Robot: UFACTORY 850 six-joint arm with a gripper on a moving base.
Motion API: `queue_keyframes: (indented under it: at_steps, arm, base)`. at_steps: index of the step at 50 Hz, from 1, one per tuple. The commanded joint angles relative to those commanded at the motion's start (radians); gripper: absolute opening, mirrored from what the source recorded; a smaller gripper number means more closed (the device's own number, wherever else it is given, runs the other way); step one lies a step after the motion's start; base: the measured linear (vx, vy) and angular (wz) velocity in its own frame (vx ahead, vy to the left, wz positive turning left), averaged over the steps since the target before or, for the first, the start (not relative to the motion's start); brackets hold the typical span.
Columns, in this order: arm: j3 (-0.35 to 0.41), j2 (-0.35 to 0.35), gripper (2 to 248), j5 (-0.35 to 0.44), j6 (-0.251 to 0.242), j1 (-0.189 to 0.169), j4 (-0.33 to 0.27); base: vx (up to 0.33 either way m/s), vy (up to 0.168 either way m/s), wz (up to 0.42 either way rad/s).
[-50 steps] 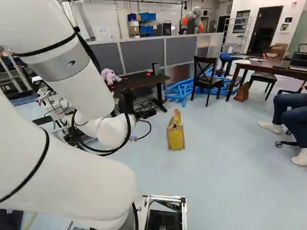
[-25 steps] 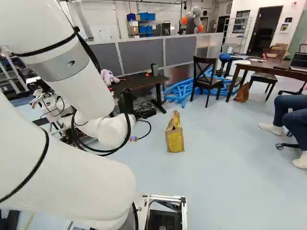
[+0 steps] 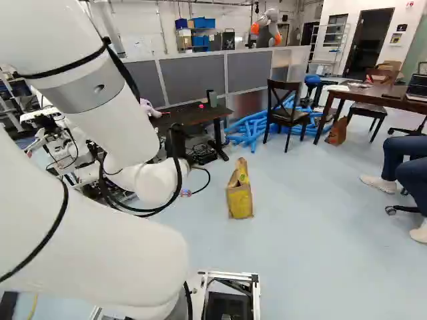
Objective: Pick up the bag on the ground and place it on the table
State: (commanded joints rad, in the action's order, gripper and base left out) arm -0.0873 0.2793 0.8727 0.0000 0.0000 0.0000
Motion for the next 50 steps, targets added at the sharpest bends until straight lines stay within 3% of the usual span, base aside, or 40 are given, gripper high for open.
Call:
queue_keyframes:
  at_steps: [35,50]
  arm:
    - [0.0,0.0,247,0.0,0.0,0.0,0.0]
    - [0.0,0.0,247,0.0,0.0,0.0,0.0]
  base:
    - [0.159,-0.067,0.0]
    - [0.18,-0.075,-0.212]
